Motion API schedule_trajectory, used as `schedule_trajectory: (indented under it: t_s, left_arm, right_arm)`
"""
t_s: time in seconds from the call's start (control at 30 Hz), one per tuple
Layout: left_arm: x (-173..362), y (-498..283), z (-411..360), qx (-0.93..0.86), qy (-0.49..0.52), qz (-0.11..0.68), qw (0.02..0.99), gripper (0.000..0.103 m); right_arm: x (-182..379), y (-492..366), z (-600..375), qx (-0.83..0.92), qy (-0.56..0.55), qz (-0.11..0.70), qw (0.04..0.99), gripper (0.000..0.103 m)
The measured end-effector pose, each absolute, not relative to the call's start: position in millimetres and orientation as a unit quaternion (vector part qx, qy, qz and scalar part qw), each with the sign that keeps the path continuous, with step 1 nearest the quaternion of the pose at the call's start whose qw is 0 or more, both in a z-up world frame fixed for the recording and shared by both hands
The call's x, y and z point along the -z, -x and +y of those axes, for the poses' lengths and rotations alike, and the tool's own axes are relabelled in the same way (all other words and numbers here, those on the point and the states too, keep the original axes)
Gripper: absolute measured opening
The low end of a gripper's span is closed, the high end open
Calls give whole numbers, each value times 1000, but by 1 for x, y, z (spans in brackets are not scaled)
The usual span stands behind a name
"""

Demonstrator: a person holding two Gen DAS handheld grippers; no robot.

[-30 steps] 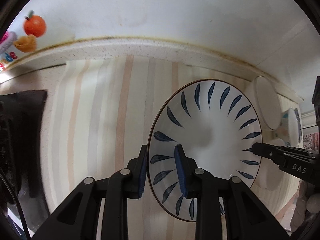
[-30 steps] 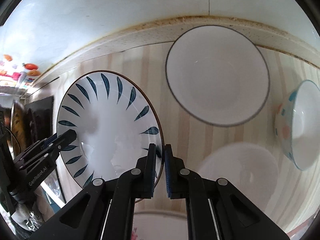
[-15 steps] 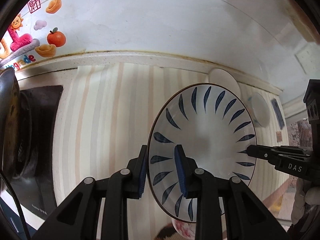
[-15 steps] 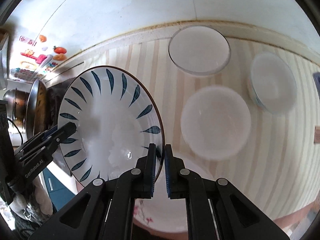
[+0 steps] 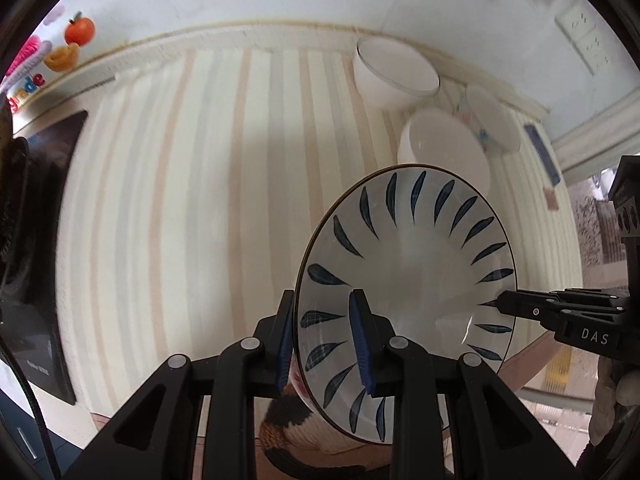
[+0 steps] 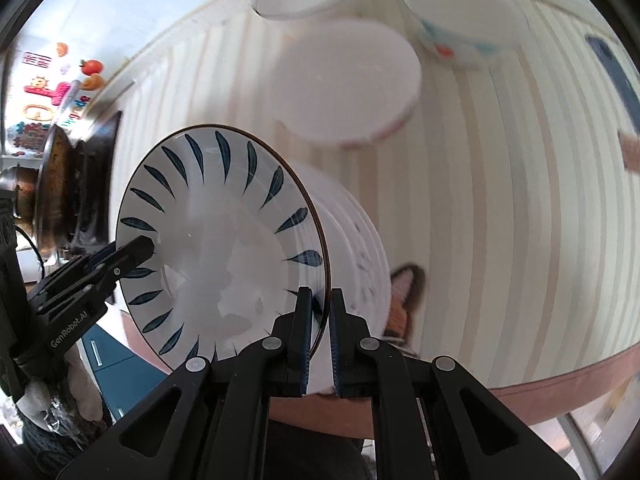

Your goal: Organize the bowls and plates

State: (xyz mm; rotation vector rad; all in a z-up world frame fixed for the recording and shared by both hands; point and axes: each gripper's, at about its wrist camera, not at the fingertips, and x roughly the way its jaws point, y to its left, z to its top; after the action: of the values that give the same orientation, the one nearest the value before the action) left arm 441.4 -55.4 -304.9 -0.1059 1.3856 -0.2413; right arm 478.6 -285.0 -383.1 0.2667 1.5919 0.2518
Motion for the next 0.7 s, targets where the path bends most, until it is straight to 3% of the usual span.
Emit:
schedule_trajectory:
  t_s: [0.3, 0.7]
  left_arm:
    - [339, -439, -76, 100, 24, 652, 751, 24]
    - [351, -437, -89, 78, 14, 654, 752, 24]
  right_arm:
    - [427, -463, -299, -106, -124, 719, 675, 10]
    - [430, -470, -294, -126, -125, 721, 670, 13]
